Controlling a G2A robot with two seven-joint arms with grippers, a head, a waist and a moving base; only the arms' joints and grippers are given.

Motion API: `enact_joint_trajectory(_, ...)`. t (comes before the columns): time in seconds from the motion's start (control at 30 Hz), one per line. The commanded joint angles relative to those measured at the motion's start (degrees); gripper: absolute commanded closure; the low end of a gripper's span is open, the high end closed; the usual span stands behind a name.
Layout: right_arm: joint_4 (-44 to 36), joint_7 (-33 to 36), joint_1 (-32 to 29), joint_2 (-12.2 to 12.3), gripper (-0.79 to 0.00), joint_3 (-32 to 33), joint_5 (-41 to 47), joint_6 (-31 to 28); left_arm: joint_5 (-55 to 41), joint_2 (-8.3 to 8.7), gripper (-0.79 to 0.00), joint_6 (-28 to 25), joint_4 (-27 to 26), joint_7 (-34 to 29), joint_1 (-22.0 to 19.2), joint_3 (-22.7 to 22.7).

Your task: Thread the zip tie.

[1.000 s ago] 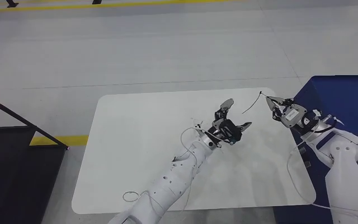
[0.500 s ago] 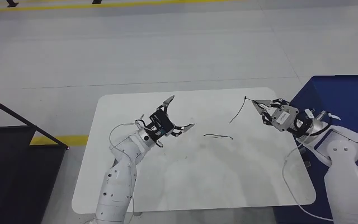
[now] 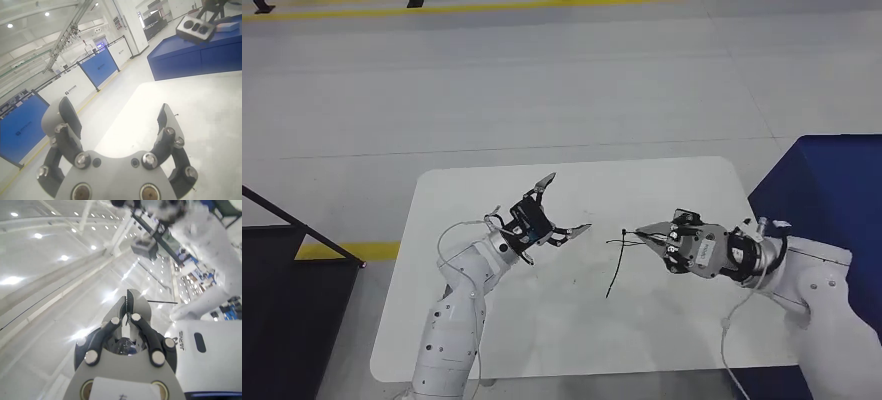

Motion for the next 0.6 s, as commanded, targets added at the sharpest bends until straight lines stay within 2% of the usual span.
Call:
enact_joint_trajectory(0.0, -4.8, -4.9, 0.1, 0.2, 0.0, -4.1, 7.5, -0.1, 0.0, 0.0, -0.785, 0.0, 0.0, 0.0, 0.0, 0.0)
enact_joint_trajectory(0.1, -9.2, -11.8, 1.2, 0.8, 0.0, -7.9, 19.2, -0.1, 0.0, 0.0, -0.785, 0.0, 0.0, 0.0, 0.0, 0.0)
enact_joint_trajectory(0.23, -9.7, -20.6, 3.6, 1.8, 0.0, -8.7, 33.4, -0.8, 0.0, 0.0, -0.785, 0.0, 0.0, 0.0, 0.0, 0.0)
enact_joint_trajectory(0.57, -9.3, -21.8, 3.9, 1.9, 0.0, -8.3, 34.9, -2.5, 0.0, 0.0, -0.785, 0.0, 0.0, 0.0, 0.0, 0.0)
